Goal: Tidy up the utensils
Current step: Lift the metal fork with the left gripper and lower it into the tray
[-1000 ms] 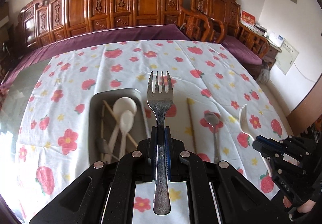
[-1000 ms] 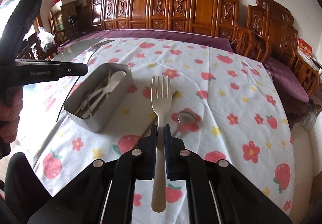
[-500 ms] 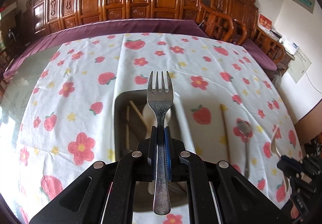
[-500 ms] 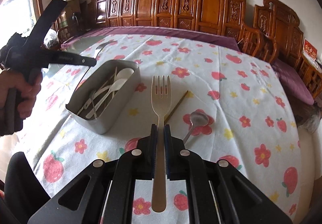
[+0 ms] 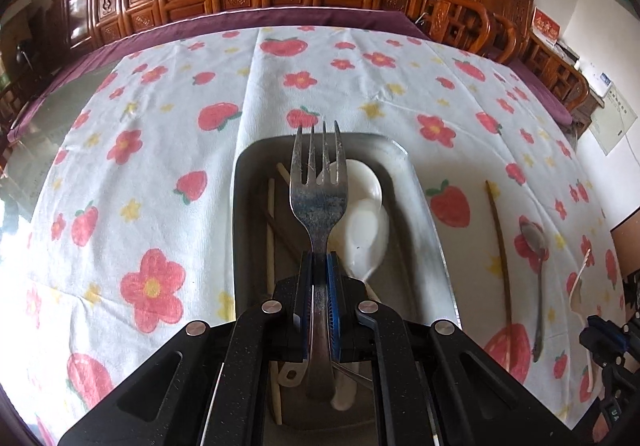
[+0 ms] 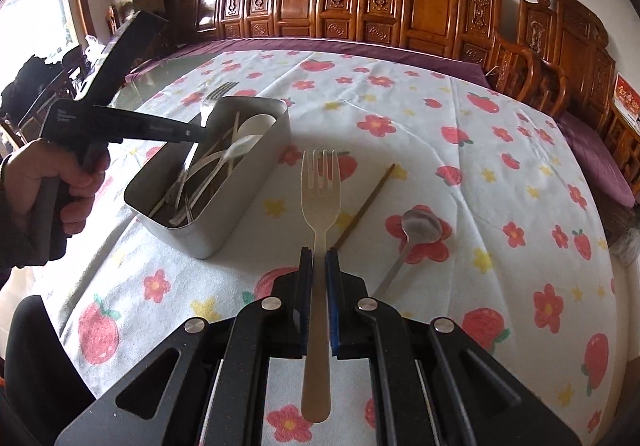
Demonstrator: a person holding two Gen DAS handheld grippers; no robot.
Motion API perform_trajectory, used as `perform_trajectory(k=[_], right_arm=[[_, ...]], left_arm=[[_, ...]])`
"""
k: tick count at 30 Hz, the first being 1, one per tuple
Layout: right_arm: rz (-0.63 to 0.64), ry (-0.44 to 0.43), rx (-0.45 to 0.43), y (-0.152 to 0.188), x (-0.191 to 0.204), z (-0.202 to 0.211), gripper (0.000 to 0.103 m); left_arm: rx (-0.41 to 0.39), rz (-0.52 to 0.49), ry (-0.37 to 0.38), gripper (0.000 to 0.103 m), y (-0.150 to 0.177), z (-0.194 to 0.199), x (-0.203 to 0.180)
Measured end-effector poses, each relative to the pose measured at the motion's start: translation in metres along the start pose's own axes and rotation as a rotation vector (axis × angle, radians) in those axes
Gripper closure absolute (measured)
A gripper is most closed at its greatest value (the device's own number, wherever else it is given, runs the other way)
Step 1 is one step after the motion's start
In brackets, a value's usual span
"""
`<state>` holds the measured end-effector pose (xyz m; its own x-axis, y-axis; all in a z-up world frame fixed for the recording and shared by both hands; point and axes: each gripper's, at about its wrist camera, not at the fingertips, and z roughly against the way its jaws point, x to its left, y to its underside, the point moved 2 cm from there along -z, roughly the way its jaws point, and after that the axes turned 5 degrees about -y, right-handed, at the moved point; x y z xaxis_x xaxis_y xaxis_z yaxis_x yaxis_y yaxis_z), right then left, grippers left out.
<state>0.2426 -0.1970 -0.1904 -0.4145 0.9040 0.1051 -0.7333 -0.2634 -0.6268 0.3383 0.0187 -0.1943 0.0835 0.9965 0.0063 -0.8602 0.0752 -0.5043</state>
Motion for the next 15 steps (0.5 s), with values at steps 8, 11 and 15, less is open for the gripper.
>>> perform_trajectory(k=[8, 11, 15], right_arm=[[0.0, -0.001, 0.0, -0.004, 0.003, -0.003, 0.095], [-0.001, -0.001, -0.001, -0.007, 0.006, -0.004, 0.095], [0.008, -0.004, -0.012, -0.015, 0.013, -0.001, 0.095]], left_arm=[[0.018, -0.004, 0.005, 0.097, 0.006, -0.004, 0.001], [0.002, 0.007, 0.022, 0.091, 0.007, 0.007, 0.005], [-0.045, -0.014, 0.016, 0.076, 0.011, 0.03, 0.011]])
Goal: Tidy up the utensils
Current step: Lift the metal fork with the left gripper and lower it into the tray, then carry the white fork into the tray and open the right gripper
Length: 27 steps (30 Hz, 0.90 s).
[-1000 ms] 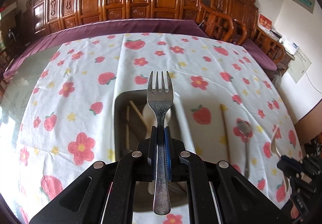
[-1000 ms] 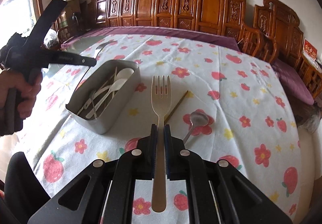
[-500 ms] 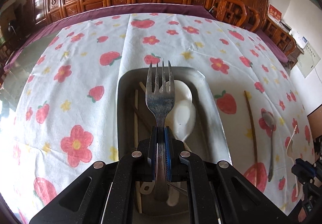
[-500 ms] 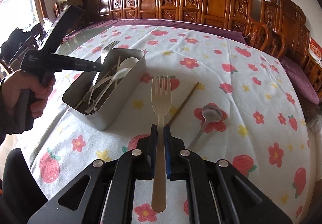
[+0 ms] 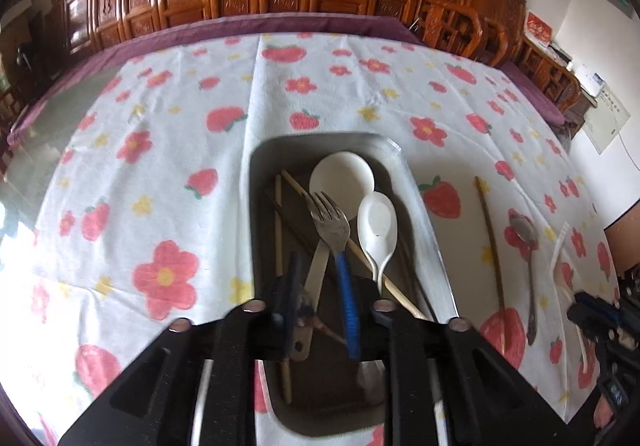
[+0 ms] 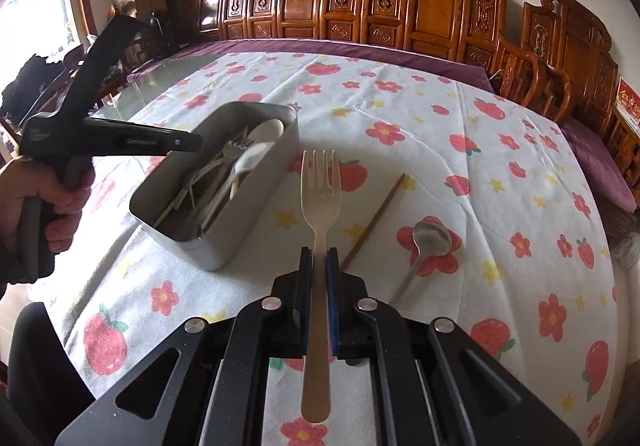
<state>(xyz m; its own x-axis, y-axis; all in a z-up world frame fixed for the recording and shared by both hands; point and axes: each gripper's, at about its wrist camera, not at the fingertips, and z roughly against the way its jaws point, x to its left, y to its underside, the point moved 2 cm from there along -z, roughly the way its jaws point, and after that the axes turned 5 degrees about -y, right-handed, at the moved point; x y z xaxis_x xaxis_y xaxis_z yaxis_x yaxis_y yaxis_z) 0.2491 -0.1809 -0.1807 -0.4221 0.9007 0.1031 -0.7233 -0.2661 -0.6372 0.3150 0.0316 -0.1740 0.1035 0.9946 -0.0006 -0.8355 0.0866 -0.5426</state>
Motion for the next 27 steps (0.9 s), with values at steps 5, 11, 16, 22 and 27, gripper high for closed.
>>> perform_trajectory(k=[5, 11, 16, 22, 27], right_arm=[[0.016, -0.014, -0.011, -0.018, 0.015, 0.0, 0.095], [0.041, -0.036, -0.023, -0.044, 0.037, -0.008, 0.095], [0.043, -0.058, -0.027, -0.064, 0.052, -0.019, 0.095], [0.015, -0.09, -0.008, -0.084, 0.063, -0.042, 0.095], [-0.044, -0.118, 0.024, -0.094, 0.065, -0.068, 0.095]], left_arm=[[-0.058, -0.009, -0.018, 0.062, 0.007, 0.031, 0.019], [-0.125, 0.0, -0.058, 0.032, 0.011, 0.06, 0.048], [-0.158, 0.024, -0.093, 0.023, 0.015, 0.075, 0.071], [-0.172, 0.036, -0.093, 0.023, 0.023, 0.085, 0.087], [-0.175, 0.045, -0.091, 0.023, 0.026, 0.088, 0.095]])
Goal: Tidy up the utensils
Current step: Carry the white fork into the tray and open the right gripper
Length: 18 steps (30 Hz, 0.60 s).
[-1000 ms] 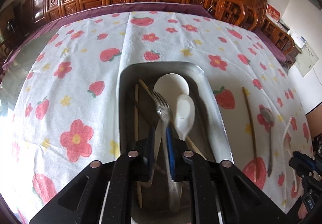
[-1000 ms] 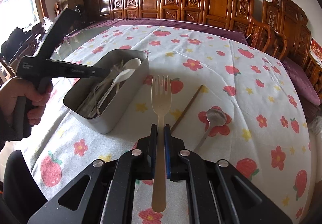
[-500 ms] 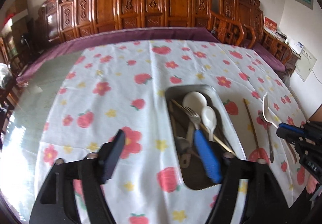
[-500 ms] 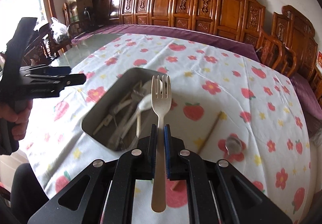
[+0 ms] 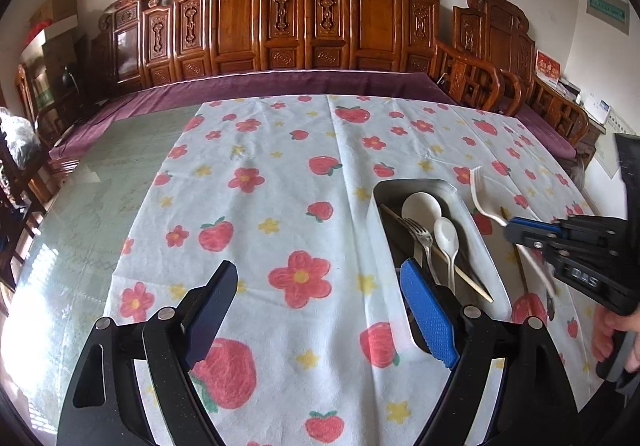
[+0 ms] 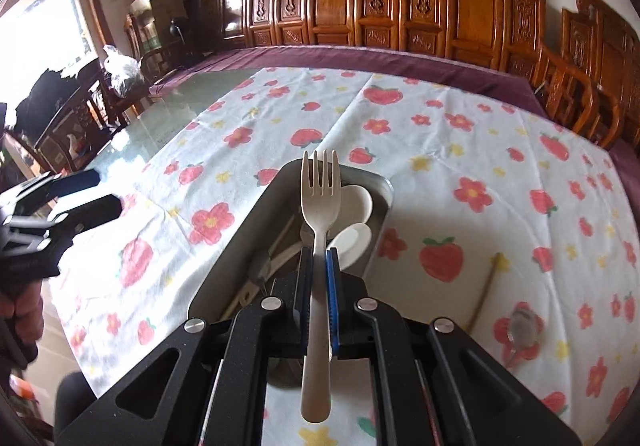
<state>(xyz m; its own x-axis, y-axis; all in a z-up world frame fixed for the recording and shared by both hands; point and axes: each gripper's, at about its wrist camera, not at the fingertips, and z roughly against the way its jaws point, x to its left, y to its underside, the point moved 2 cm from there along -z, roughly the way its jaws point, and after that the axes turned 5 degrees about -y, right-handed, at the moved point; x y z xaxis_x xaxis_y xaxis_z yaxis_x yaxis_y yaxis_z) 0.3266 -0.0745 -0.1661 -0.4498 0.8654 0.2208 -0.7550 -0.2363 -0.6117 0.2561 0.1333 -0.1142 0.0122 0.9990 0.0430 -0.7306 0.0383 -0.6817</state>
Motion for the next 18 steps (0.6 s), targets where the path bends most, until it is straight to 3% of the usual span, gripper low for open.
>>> perform_trajectory(k=[18], right_arm=[[-0.21, -0.042, 0.088, -0.011, 0.016, -0.079, 0.095]], left_arm=[[-0.025, 0.013, -0.019, 0.023, -0.001, 0.013, 0.018]])
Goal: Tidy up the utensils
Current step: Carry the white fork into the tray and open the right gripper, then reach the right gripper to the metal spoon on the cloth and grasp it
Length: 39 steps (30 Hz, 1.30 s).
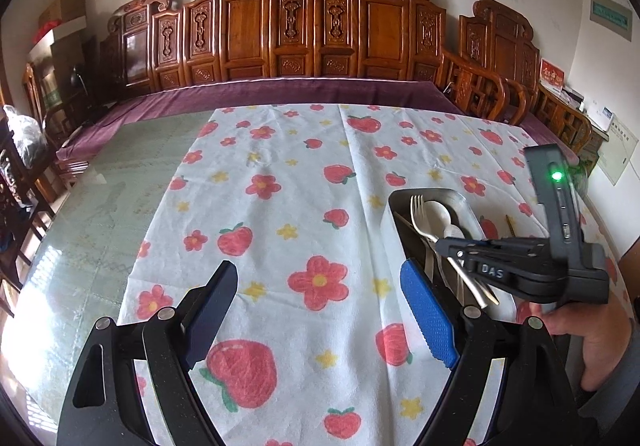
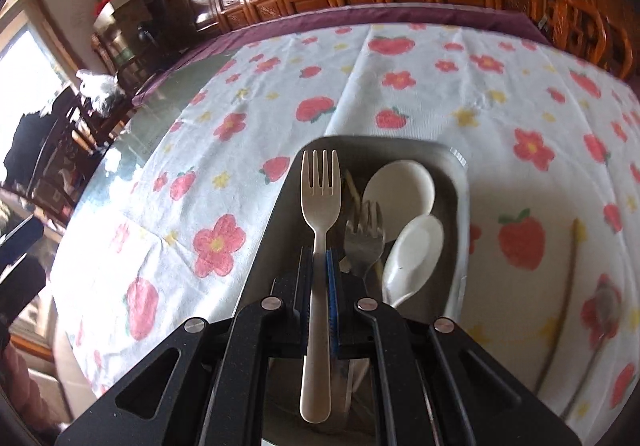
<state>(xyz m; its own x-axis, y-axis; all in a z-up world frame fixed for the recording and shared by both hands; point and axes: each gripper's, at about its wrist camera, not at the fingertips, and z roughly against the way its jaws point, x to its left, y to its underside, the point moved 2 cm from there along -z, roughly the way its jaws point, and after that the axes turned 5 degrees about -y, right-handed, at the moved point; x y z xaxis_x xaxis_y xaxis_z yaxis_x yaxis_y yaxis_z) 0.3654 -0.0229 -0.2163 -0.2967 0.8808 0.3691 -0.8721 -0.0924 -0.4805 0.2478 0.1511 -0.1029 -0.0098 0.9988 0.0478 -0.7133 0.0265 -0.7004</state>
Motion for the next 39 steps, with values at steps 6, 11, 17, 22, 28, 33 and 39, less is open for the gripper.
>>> perform_trajectory(k=[6, 11, 17, 22, 28, 33, 39], right_arm=[[0.017, 0.017, 0.02, 0.007, 0.01, -0.009, 0.095], [0.006, -0.009, 0.012, 0.008, 0.014, -0.005, 0.094], [0.013, -0.01, -0.018, 0.009, 0.013, 0.009, 0.093], [0.037, -0.018, -0.077, 0.011, 0.001, 0.04, 0.092], [0.044, -0.029, -0.179, 0.017, -0.028, 0.103, 0.092], [0.092, 0.037, -0.26, 0.03, -0.061, 0.168, 0.092], [0.075, 0.157, -0.266, 0.051, -0.12, 0.203, 0.078]], left_arm=[[0.003, 0.007, -0.008, 0.023, 0.001, 0.0, 0.004], [0.001, 0.002, -0.014, 0.023, 0.001, 0.0, 0.004], [-0.004, -0.004, -0.022, 0.023, 0.002, 0.004, 0.003], [-0.015, -0.016, -0.021, 0.023, 0.002, 0.013, -0.006], [-0.034, -0.04, -0.008, 0.023, 0.0, 0.029, -0.028], [-0.048, -0.056, 0.024, 0.023, -0.001, 0.04, -0.054], [-0.049, -0.079, 0.078, 0.023, 0.003, 0.041, -0.093]])
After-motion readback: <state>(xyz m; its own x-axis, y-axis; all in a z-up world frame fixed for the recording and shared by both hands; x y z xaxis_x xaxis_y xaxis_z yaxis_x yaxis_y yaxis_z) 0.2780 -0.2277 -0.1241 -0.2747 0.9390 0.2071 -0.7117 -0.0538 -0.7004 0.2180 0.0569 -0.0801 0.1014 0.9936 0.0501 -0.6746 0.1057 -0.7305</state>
